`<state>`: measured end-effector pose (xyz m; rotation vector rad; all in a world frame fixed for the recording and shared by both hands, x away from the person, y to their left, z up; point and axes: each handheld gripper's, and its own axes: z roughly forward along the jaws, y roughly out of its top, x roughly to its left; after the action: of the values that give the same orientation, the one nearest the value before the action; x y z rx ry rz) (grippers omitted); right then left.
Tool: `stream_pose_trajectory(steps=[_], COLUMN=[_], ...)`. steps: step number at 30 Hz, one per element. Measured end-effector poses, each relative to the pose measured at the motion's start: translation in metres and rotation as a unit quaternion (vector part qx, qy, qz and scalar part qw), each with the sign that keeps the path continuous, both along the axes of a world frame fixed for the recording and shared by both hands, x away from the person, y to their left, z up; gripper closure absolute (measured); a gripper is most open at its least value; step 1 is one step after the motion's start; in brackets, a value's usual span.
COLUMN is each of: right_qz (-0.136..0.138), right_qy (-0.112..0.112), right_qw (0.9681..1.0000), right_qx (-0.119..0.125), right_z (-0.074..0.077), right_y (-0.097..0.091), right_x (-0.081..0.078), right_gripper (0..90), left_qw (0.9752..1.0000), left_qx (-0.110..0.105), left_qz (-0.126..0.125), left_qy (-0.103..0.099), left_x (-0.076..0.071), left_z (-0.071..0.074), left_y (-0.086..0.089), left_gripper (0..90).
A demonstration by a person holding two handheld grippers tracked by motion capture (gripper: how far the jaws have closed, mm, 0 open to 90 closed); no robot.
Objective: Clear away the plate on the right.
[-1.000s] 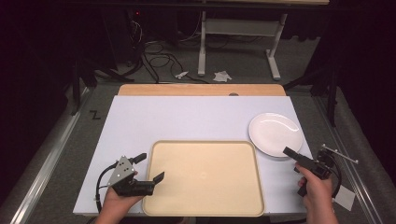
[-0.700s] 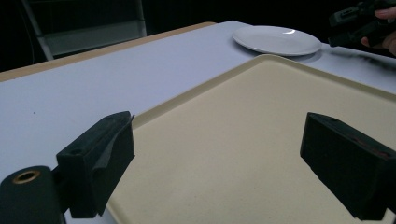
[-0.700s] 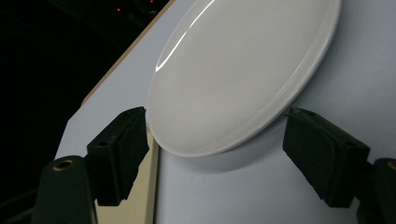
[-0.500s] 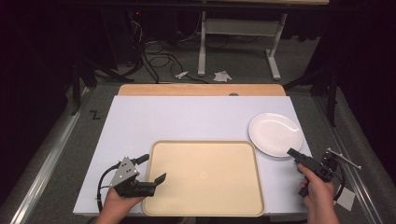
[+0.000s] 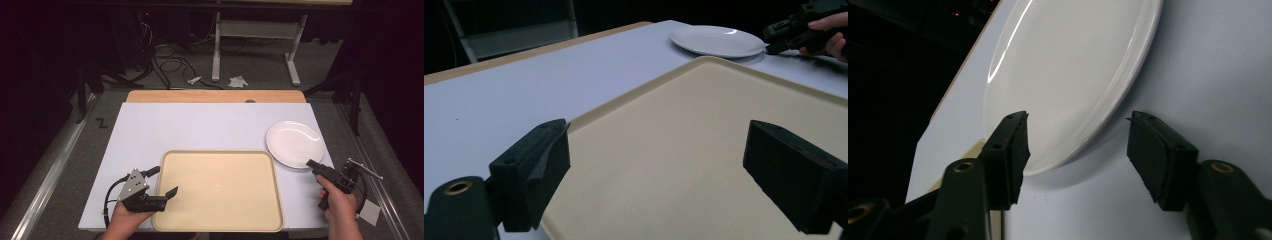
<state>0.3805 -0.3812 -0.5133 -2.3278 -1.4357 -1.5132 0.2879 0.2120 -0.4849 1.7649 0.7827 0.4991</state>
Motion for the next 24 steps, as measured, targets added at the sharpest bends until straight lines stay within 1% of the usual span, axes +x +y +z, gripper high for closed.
stream_pose_trajectory(steps=[1,2,3,4,5,9,10,12,15,17,19,20,24], right_qz=[0.002,0.005,0.007,0.004,0.003,0.001,-0.001,-0.002,-0.007,-0.015,-0.018,-0.025,-0.04], right_qy=[0.002,0.001,0.002,0.005,0.006,0.009,0.01,0.01,0.01,0.011,0.011,0.009,0.009], right_qw=[1.0,0.9999,0.9999,1.0,1.0,0.9999,0.9999,0.9998,0.9998,0.9996,0.9996,0.9994,0.9986], right_qx=[-0.002,-0.01,-0.01,-0.001,0.002,0.008,0.013,0.014,0.017,0.02,0.021,0.024,0.033], right_z=[0.0,-0.001,-0.001,-0.001,-0.002,-0.003,-0.003,-0.003,-0.004,-0.005,-0.006,-0.007,-0.008], right_y=[-0.001,-0.002,-0.003,-0.003,-0.004,-0.005,-0.005,-0.005,-0.004,-0.004,-0.004,-0.003,-0.002], right_x=[0.0,0.0,0.0,0.0,0.0,0.002,0.003,0.003,0.005,0.006,0.007,0.008,0.011], right_gripper=[48.0,50.6,51.7,51.8,52.6,54.6,55.6,56.3,58.6,61.0,61.5,63.0,65.3], left_qw=[1.0,1.0,1.0,1.0,1.0,1.0,1.0,1.0,1.0,1.0,1.0,1.0,1.0], left_qx=[0.0,0.001,0.0,0.0,0.0,0.001,0.001,0.001,0.002,0.002,0.002,0.002,0.0], left_qz=[0.001,0.001,0.001,0.0,0.0,-0.001,-0.002,-0.002,-0.002,-0.002,-0.002,-0.002,-0.001], left_qy=[0.0,-0.002,-0.001,-0.001,-0.001,0.0,0.0,0.0,0.001,0.0,0.001,0.0,0.001], left_x=[0.0,-0.001,-0.001,-0.002,-0.002,-0.002,-0.002,-0.003,-0.003,-0.004,-0.004,-0.004,-0.006], left_z=[0.0,0.0,0.0,0.0,0.0,0.0,0.0,0.0,-0.001,-0.001,-0.001,-0.001,-0.002], left_y=[0.0,0.0,0.0,0.001,0.001,0.001,0.001,0.001,0.001,0.002,0.002,0.003,0.004], left_gripper=[12.2,12.3,12.3,12.4,12.4,12.8,12.9,13.0,13.3,13.4,13.4,13.4,13.5])
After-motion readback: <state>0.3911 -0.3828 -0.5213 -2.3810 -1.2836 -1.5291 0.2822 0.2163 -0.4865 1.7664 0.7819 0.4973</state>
